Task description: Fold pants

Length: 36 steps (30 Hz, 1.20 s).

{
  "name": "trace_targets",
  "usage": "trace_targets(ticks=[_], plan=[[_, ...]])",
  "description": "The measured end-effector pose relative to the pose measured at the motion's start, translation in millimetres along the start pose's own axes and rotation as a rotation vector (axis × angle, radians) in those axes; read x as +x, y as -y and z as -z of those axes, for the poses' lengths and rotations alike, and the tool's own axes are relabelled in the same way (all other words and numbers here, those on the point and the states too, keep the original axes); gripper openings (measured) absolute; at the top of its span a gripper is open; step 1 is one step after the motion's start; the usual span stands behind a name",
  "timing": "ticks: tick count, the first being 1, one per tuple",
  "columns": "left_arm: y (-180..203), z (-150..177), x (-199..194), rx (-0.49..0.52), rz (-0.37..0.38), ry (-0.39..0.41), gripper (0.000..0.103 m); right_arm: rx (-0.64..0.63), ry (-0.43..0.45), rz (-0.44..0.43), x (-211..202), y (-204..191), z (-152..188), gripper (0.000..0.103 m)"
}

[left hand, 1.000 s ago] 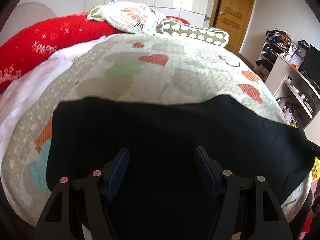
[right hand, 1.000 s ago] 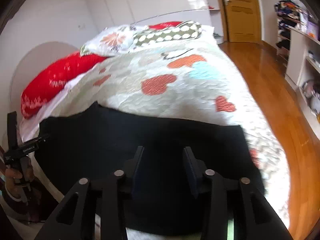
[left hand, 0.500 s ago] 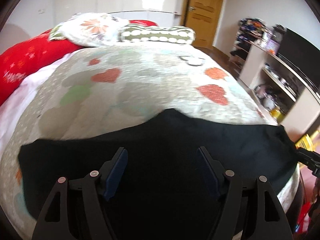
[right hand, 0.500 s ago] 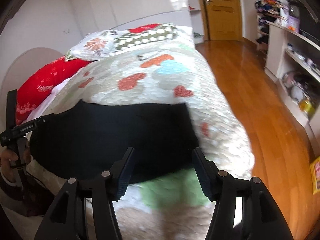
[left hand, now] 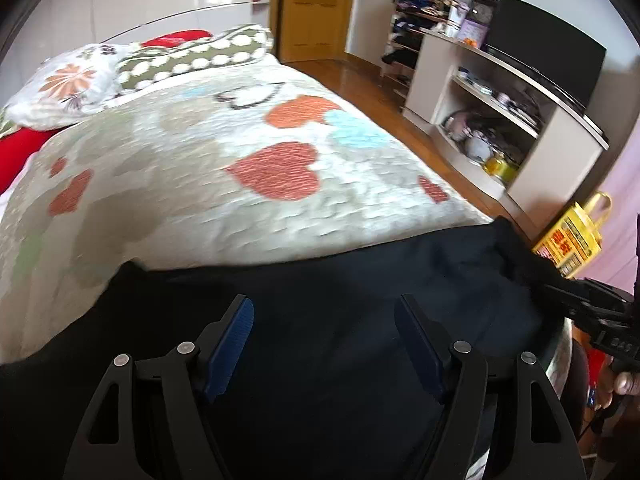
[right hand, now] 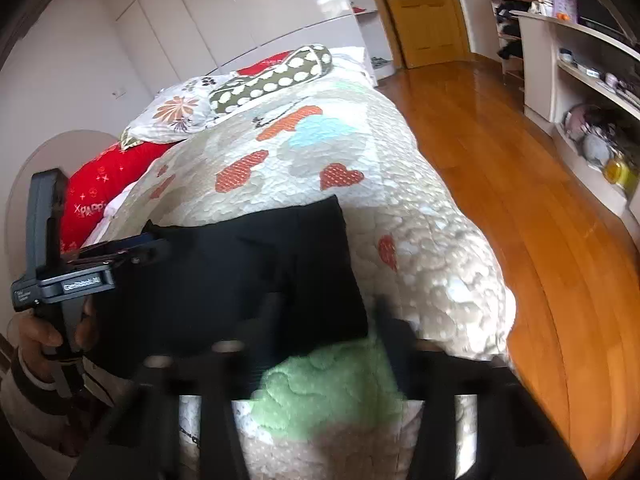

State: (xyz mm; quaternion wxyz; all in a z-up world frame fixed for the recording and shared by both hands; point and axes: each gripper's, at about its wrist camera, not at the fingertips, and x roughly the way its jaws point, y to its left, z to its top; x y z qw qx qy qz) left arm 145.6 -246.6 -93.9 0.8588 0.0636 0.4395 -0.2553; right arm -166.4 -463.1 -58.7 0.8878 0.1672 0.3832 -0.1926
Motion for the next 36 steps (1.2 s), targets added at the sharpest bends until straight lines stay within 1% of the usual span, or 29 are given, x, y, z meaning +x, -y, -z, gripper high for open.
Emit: trace_targets(ticks=[2,3,4,6,7,8,10,13,14,16,18,21,24,27,29,30,31,32,34,36], plan=[[9.3,-8.2,8.7,0.020,0.014,-0.006,0.073,-0.027,-0.015,0.037,1.2,-3.6,-0.3,0.030],[12.9,-10.9,12.6,0.025,0.016,-0.006,0.073,-0.023,-0.014,0.040,0.7,-3.1,0.8,0.031],[17.8,-14.8,17.7,0.032,0.023,-0.007,0.073,-0.006,-0.014,0.038,0.3,-0.8,2.1,0.033],[25.0,-20.2,23.9,0.044,0.048,-0.016,0.073,0.036,-0.008,0.015,-4.0,3.4,4.8,0.036],[29.8,-23.9,30.0,0.051,0.064,-0.019,0.073,0.044,-0.004,-0.002,-7.7,3.5,6.7,0.039],[32.6,-26.6,32.8,0.062,0.087,-0.024,0.074,0.036,-0.006,-0.016,-11.9,2.3,9.6,0.047],[38.0,-31.8,40.0,0.080,0.121,-0.029,0.077,0.031,-0.021,-0.014,-15.3,2.4,13.5,0.056],[45.3,-40.2,49.5,0.113,0.150,-0.025,0.077,0.075,-0.002,-0.057,-18.2,10.4,16.3,0.057],[47.3,-43.8,53.1,0.123,0.166,-0.026,0.079,0.091,0.005,-0.070,-17.4,12.8,16.1,0.057],[51.9,-49.4,61.5,0.141,0.201,-0.051,0.081,0.102,0.009,-0.093,-13.8,14.7,15.5,0.060],[57.3,-54.7,72.6,0.168,0.223,-0.077,0.081,0.100,0.010,-0.119,-9.0,13.3,15.3,0.061],[63.1,-60.8,89.8,0.201,0.217,-0.102,0.081,0.094,0.010,-0.146,0.0,10.9,13.6,0.061],[66.9,-64.6,111.1,0.190,0.229,-0.133,0.079,0.115,0.014,-0.159,10.5,11.2,12.6,0.061],[75.0,-63.5,120.7,0.218,0.210,-0.106,0.081,0.150,0.046,-0.183,20.0,14.1,13.5,0.053],[78.0,-63.2,122.5,0.224,0.200,-0.100,0.081,0.156,0.064,-0.183,24.1,13.9,12.2,0.041],[77.7,-63.6,122.5,0.218,0.203,-0.099,0.079,0.158,0.066,-0.193,24.9,13.4,10.5,0.037],[76.0,-62.9,119.7,0.208,0.210,-0.099,0.075,0.160,0.064,-0.202,24.4,12.6,8.9,0.030],[71.7,-63.2,115.9,0.185,0.222,-0.101,0.069,0.151,0.057,-0.213,23.0,8.8,5.4,0.025],[58.9,-65.2,103.7,0.130,0.237,-0.098,0.062,0.121,0.059,-0.214,17.9,-0.4,-0.3,0.023],[37.6,-67.1,80.8,0.048,0.236,-0.050,0.062,0.089,0.082,-0.234,8.6,-14.8,-7.7,0.023]])
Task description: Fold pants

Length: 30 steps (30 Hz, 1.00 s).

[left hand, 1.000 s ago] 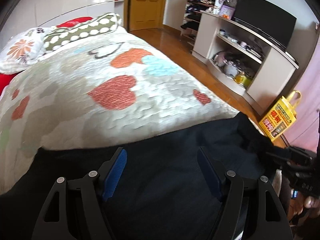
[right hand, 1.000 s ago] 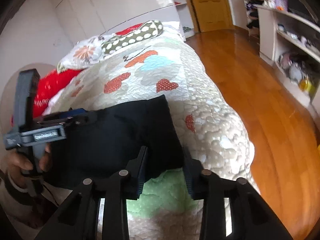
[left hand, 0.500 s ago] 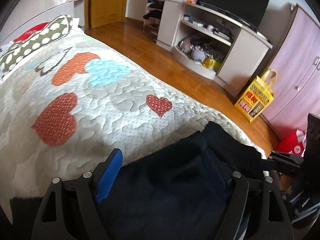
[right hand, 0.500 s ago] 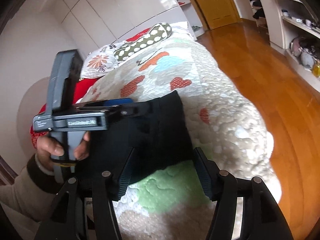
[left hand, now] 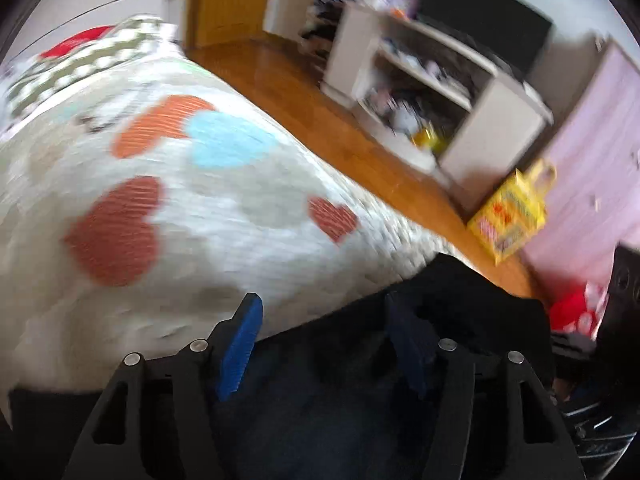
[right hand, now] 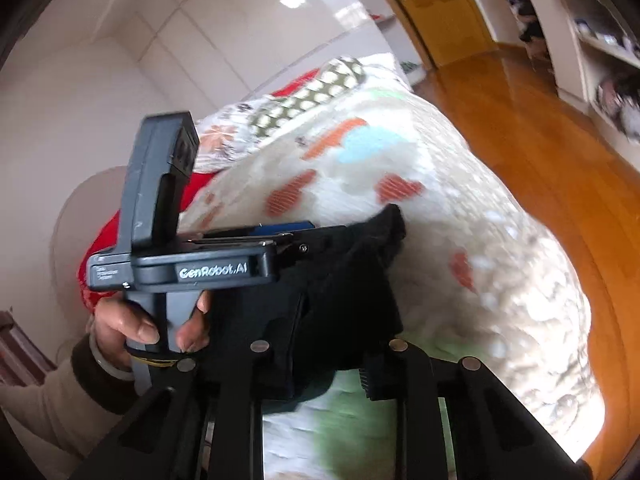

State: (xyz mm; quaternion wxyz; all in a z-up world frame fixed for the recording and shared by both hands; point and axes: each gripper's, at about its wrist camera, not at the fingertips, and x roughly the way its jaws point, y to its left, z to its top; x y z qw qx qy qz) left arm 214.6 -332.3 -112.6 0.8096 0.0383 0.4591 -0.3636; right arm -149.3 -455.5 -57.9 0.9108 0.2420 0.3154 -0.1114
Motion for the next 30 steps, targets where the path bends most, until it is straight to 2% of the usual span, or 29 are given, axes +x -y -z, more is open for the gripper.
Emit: trace_targets(ticks=[4,5,7,9,10,11,13,15,18,20,22,26,30], plan=[[-41.7,14.6,-63.6,-0.144,-0.008,0.110,0.065,-0.110,0.011,-0.045,-1.7,-45.1,-14.1,0.023],[-53.4,21.4,-79.3,-0.182,-0.011,0.137,0.069,-0.135,0.006,-0.067,1.4,-57.7,-16.8,0.023],[-78.3,42.9,-111.3,-0.256,-0.035,0.183,0.074,-0.192,-0.010,-0.110,14.8,-85.9,-19.4,0.023],[-98.3,67.6,-136.9,-0.306,-0.077,0.207,0.074,-0.239,-0.042,-0.152,36.9,-111.9,-16.8,0.023],[-106.7,79.9,-146.7,-0.330,-0.099,0.211,0.074,-0.257,-0.061,-0.179,49.4,-123.9,-13.6,0.028],[-114.0,89.2,-154.3,-0.355,-0.116,0.216,0.075,-0.267,-0.088,-0.211,64.0,-134.7,-8.4,0.032],[-127.5,114.8,-171.2,-0.420,-0.137,0.225,0.078,-0.264,-0.211,-0.265,95.1,-152.5,6.6,0.041],[-136.6,136.4,-177.7,-0.473,-0.142,0.218,0.079,-0.268,-0.300,-0.303,105.3,-162.6,17.5,0.041],[-131.6,156.9,-175.3,-0.499,-0.138,0.189,0.079,-0.321,-0.262,-0.239,85.2,-156.4,17.5,0.048],[-125.4,158.8,-167.3,-0.492,-0.122,0.163,0.079,-0.298,-0.214,-0.190,66.6,-136.9,10.4,0.055],[-112.2,155.9,-155.2,-0.466,-0.099,0.128,0.079,-0.248,-0.184,-0.135,58.2,-114.2,3.7,0.058],[-76.2,144.2,-130.2,-0.385,-0.067,0.085,0.079,-0.154,-0.211,-0.039,61.5,-77.7,8.6,0.058],[-45.5,132.5,-103.8,-0.293,-0.121,0.028,0.079,-0.133,-0.234,-0.035,60.6,-64.4,15.8,0.058]])
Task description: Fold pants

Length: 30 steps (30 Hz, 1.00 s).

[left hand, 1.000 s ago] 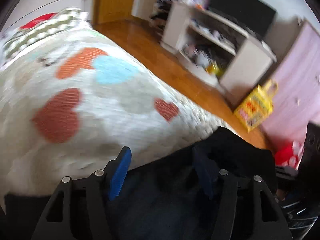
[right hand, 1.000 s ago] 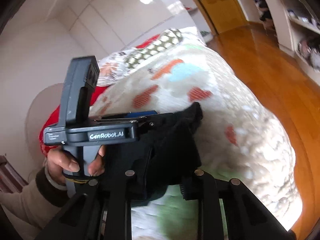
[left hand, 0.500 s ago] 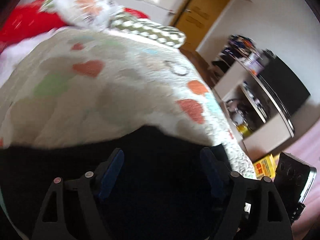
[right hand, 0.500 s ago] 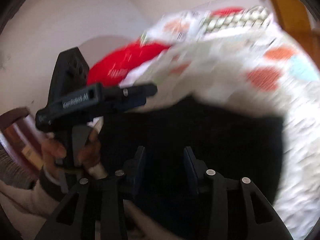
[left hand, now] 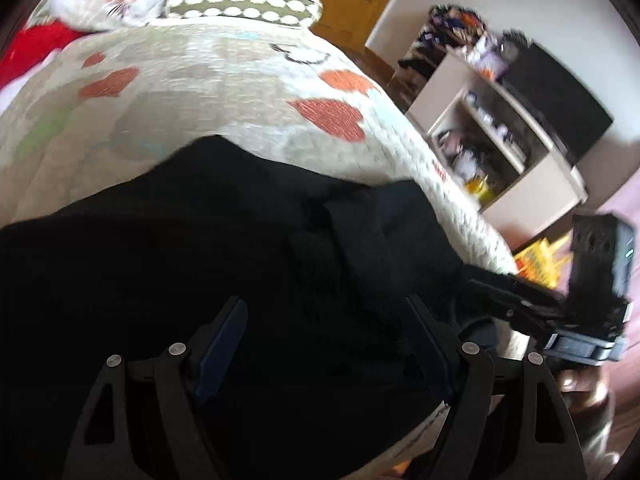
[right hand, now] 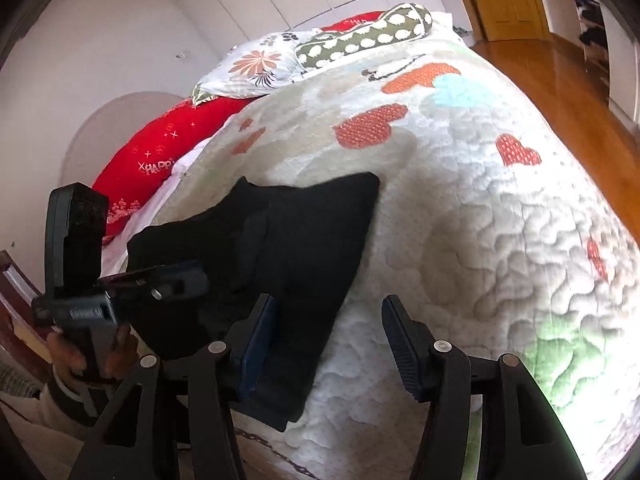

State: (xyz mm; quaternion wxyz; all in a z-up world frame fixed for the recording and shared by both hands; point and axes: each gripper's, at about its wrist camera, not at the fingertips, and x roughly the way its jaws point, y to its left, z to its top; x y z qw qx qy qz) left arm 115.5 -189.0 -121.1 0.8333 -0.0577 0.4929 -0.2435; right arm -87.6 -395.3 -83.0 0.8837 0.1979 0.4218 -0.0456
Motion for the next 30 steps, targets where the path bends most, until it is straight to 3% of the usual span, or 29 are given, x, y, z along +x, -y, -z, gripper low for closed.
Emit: trace_targets(ticks=[3,5,9,16,19,26,30], plan=[[18.5,-5.7,5.5,0.030,-0.015,0.011,0.074,-0.003,0.020,-0.007,-6.7,4.8,2.1,0.058],[20.7,-8.4,13.3,0.033,0.046,-0.014,0.029,-0.002,0.031,-0.014,-11.5,6.4,1.8,0.058],[26.8,-18.6,26.3,0.065,0.037,-0.011,0.007,0.013,0.042,-0.008,-16.8,8.1,-0.2,0.058],[-11.3,-24.9,-41.8,0.032,-0.007,0.154,0.004,-0.114,0.076,-0.057,-30.0,-32.0,-14.5,0.060],[-32.4,-15.9,-48.4,0.011,-0.056,0.136,0.005,-0.171,0.062,-0.065,-20.2,-50.6,-19.1,0.061],[-45.6,-3.1,-29.6,-0.072,-0.054,0.098,0.006,-0.304,-0.059,-0.085,15.4,-92.3,-2.1,0.061],[-60.2,-7.7,-16.4,-0.117,-0.076,0.071,0.011,-0.414,-0.056,-0.015,39.9,-108.7,9.4,0.060]])
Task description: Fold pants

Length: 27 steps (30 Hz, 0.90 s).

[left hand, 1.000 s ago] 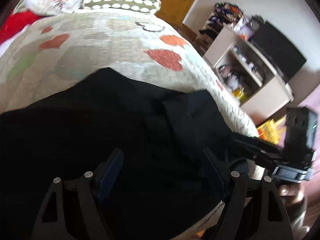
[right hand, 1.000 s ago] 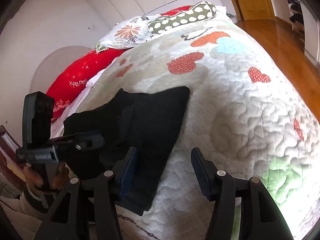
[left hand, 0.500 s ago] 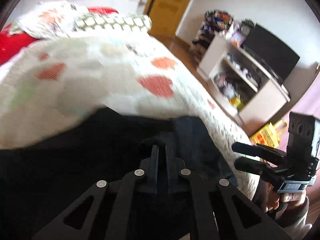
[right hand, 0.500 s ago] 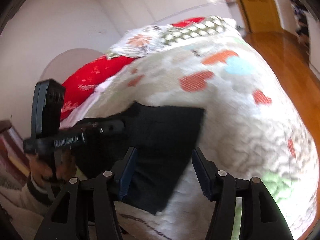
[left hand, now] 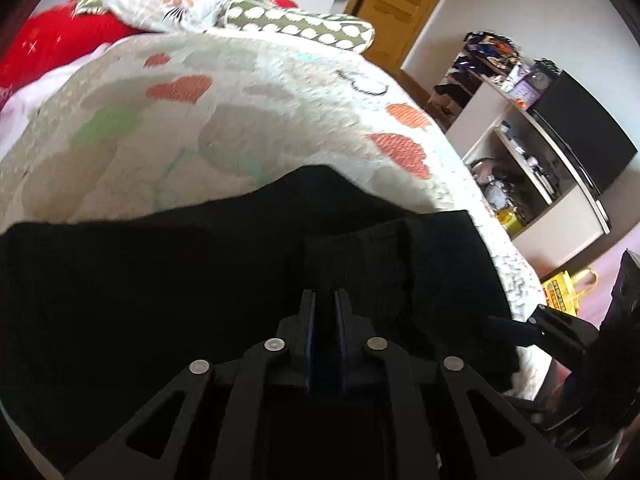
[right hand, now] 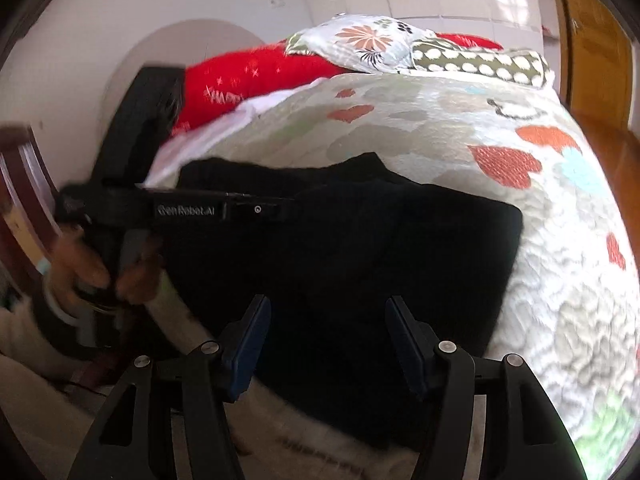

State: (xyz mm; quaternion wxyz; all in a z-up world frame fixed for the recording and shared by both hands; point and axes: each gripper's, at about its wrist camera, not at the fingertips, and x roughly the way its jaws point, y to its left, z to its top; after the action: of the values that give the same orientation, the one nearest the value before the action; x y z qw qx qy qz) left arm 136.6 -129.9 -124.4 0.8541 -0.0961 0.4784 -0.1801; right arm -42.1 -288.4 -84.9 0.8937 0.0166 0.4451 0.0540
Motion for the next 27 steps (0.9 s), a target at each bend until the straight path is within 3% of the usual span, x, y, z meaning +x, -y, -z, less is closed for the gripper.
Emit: trace_targets(ticks=[1,2,3,5,11,13,16,18,21,22,23,25,27], plan=[[0.3,0.1,0.5,-0.004,-0.004,-0.002,0.012,-0.027,-0.017,0.038,10.5,-0.4,0.0,0.053],[-0.4,0.2,-0.9,-0.010,-0.008,-0.001,0.013,-0.033,-0.053,0.076,22.0,1.8,-0.1,0.034],[-0.5,0.4,-5.1,-0.009,-0.013,0.007,0.013,-0.022,-0.065,0.090,26.2,5.7,-0.6,0.031],[-2.2,1.6,-12.8,-0.001,-0.036,0.029,0.013,0.067,-0.027,-0.006,16.8,19.6,-4.6,0.014],[-18.7,3.8,-49.3,-0.037,-0.063,0.104,0.025,0.130,0.091,-0.138,-21.6,28.5,-22.1,0.012],[-21.9,6.7,-60.3,-0.054,-0.054,0.129,0.031,0.109,0.111,-0.170,-22.3,17.4,-31.5,0.011],[-23.5,10.7,-67.5,-0.059,-0.056,0.143,0.032,0.077,0.099,-0.184,-1.5,-0.8,-41.9,0.012],[-22.0,12.8,-66.7,-0.057,-0.061,0.139,0.032,0.078,0.055,-0.210,28.2,-8.9,-37.2,0.018],[-17.1,15.5,-60.3,-0.048,-0.056,0.112,0.033,0.109,-0.045,-0.176,61.2,-7.7,-22.8,0.021],[-15.9,14.8,-61.2,-0.038,-0.053,0.108,0.035,0.139,-0.035,-0.208,53.6,-2.9,-20.8,0.027],[-11.8,14.8,-59.7,-0.023,-0.049,0.104,0.037,0.163,-0.036,-0.239,44.7,1.5,-20.5,0.043],[-4.7,10.9,-57.8,-0.007,-0.039,0.105,0.038,0.195,-0.020,-0.255,14.0,13.9,-21.5,0.062],[3.9,5.4,-55.4,0.008,-0.025,0.116,0.040,0.192,0.046,-0.209,-16.4,26.4,-22.2,0.064]])
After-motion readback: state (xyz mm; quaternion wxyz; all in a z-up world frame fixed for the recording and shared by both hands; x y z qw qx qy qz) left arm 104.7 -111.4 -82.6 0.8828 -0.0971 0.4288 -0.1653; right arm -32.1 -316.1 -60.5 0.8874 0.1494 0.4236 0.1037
